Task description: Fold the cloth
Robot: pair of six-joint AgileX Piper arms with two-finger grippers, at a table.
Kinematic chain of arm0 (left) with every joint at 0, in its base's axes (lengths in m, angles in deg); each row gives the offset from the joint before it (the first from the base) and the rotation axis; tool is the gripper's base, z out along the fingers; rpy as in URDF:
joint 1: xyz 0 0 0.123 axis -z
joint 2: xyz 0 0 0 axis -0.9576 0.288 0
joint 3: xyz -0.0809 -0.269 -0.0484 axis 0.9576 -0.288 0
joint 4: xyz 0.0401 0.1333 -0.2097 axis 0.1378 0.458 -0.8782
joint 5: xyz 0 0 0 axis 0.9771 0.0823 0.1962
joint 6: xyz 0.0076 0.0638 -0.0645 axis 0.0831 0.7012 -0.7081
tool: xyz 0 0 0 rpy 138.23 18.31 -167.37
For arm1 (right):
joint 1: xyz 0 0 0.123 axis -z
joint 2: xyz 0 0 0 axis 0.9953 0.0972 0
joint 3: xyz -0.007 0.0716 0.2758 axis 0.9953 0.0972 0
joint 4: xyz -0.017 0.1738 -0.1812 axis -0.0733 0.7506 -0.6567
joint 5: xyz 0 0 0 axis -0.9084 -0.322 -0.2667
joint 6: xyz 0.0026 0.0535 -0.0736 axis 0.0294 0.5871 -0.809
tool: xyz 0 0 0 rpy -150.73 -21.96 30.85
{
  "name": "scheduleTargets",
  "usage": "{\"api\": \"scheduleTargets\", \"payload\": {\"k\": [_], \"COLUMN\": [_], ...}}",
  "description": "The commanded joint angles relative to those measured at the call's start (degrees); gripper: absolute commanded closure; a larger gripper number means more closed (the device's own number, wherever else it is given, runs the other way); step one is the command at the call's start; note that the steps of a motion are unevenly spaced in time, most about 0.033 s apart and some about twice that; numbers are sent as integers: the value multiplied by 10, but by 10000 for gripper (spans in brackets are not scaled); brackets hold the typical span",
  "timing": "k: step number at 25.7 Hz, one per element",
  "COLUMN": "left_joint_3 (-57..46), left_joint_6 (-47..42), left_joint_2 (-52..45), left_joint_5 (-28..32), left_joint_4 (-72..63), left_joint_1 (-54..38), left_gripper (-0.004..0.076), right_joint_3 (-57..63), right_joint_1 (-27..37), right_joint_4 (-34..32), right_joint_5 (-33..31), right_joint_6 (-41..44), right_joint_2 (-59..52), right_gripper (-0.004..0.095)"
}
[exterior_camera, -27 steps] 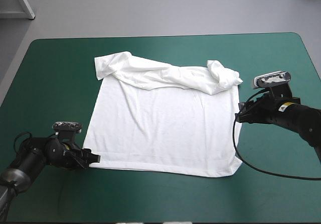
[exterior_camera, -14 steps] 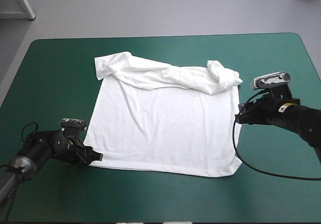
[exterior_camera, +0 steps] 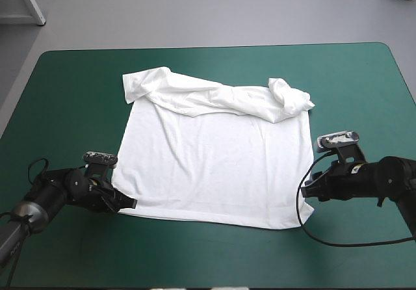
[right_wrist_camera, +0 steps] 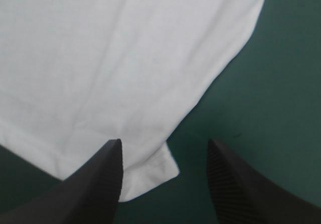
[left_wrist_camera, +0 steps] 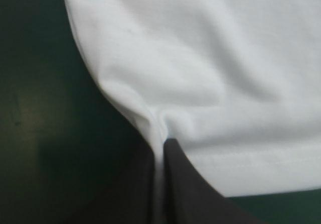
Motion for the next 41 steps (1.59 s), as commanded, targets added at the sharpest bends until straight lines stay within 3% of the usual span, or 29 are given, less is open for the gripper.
{"api": "scheduleTargets", "payload": {"k": [1, 7, 11, 17, 20, 23, 33, 41], "left_joint_3": [0, 0, 0, 0, 0, 0, 15, 140], "left_joint_6": [4, 8, 9, 10, 10, 10, 13, 37], "left_joint_2": [5, 5, 5, 4, 4, 4, -26, -50], "left_joint_5": [6, 7, 7, 5, 2, 3, 19, 26], "left_joint_4": [-15, -17, -17, -17, -15, -14, -18, -45], "left_joint_1": [2, 2, 2, 2, 2, 2, 2, 2], "left_gripper": [705, 705, 705, 705, 705, 705, 705, 705], "right_joint_3": [35, 86, 86, 86, 86, 86, 48, -95], "right_joint_1": [4, 3, -57, -117, -117, -117, -117, -117], "right_joint_4": [53, 7, 8, -51, -52, -56, -64, -63], "right_joint_5": [10, 42, 64, 101, 93, 94, 131, 158], "right_joint_6": [-28, -29, -17, 64, 61, 55, 55, 34], "right_joint_2": [5, 31, 79, 164, 176, 168, 79, 10], "right_gripper": [380, 381, 382, 397, 546, 917, 905, 907]}}
